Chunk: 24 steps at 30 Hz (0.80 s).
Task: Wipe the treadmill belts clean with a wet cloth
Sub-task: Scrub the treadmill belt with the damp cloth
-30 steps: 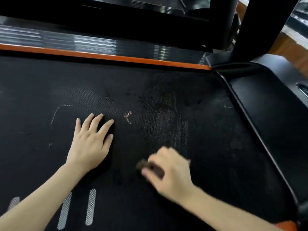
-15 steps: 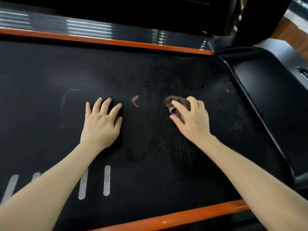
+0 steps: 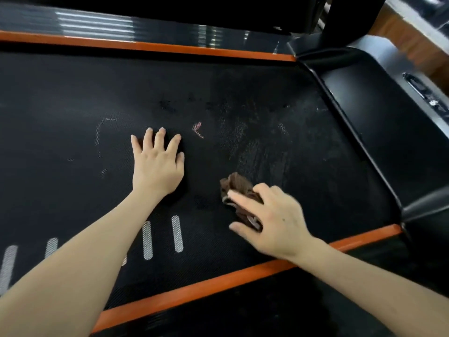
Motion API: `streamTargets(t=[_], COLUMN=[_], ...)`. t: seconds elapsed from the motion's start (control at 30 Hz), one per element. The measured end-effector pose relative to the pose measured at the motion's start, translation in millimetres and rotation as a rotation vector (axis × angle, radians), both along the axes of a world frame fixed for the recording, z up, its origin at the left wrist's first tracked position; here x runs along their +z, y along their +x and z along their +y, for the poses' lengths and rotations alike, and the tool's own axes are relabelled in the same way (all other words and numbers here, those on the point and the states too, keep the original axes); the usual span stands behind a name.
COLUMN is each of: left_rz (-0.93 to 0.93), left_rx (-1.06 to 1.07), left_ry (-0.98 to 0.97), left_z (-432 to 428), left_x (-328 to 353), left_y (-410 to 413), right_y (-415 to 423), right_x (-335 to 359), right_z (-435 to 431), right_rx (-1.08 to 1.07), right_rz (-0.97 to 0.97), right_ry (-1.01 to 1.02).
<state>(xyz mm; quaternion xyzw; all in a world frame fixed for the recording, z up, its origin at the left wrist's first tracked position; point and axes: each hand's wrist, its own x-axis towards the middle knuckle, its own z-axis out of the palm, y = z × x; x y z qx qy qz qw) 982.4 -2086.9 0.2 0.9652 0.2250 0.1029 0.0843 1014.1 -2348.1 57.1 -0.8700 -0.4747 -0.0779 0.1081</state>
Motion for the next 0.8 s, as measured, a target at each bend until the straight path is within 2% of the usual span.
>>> streamTargets(t=[0.07, 0.27, 0.43, 0.57, 0.63, 0.7, 0.8], left_rz=[0.003, -0.003, -0.015, -0.016, -0.006, 0.008, 0.007], left_rx=[-0.003, -0.017, -0.027, -0.031, -0.032, -0.029, -0.036], left_ry=[-0.004, 0.002, -0.002, 0.005, 0.002, -0.004, -0.015], left_z=[0, 0, 2, 2, 0, -1, 1], left_x=[1, 0, -1, -1, 0, 2, 2], left_y=[0, -1, -4, -6, -6, -6, -6], right_y=[1, -6, 7, 30, 20, -13, -65], right_x=[8, -27, -28, -20, -19, -19, -22], right_z=[3, 36, 20, -21, -17, 8, 39], right_rx=[-0.073, -0.120, -0.193, -0.621, -0.712, -0.600, -0.254], right_rz=[-0.061, -0.054, -0.110, 0.012, 0.062, 0.131, 0.207], right_ry=[-0.031, -0.069, -0.068, -0.076, -0.063, 0.008, 0.027])
